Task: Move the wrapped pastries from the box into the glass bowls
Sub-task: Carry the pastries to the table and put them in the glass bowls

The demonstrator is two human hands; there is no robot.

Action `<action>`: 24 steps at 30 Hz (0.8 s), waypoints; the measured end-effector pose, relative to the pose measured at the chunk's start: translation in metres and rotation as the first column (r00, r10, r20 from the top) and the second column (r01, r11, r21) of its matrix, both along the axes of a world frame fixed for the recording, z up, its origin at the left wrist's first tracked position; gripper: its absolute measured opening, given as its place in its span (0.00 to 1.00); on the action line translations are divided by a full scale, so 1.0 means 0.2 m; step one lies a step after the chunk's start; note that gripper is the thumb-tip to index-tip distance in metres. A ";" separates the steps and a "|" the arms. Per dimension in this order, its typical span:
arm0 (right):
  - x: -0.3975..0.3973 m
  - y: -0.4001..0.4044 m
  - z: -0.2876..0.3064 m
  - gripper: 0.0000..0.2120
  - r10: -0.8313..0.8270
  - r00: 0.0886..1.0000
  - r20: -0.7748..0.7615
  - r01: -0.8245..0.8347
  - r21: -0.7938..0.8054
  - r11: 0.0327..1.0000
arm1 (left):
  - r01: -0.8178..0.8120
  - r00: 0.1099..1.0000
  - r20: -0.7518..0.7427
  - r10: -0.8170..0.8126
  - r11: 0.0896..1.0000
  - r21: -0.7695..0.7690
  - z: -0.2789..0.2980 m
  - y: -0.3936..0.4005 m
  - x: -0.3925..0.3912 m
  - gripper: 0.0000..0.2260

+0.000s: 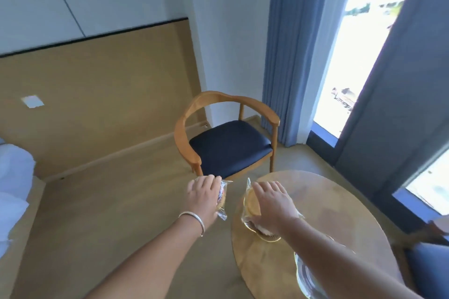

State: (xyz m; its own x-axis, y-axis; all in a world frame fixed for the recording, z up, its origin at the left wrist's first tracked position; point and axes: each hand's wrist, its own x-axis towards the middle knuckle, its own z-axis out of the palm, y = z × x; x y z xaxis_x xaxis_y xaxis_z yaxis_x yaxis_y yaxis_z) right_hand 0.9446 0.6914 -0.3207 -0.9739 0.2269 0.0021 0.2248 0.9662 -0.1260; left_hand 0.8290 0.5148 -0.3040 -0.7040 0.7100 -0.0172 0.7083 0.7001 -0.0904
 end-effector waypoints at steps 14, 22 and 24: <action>0.93 0.46 -0.28 0.45 -0.661 0.693 0.288 0.704 -0.068 0.707 | 0.645 0.761 0.193 -0.620 0.754 -0.123 -0.26 1.01 0.39 0.41; 1.09 0.32 -0.48 0.49 -0.687 0.532 0.495 0.822 -0.106 0.560 | 0.794 0.607 0.382 -0.697 0.547 -0.264 -0.53 1.17 0.60 0.32; 1.07 0.30 -0.57 0.49 -0.658 0.525 0.540 0.823 -0.125 0.553 | 0.802 0.596 0.429 -0.679 0.521 -0.291 -0.62 1.17 0.63 0.30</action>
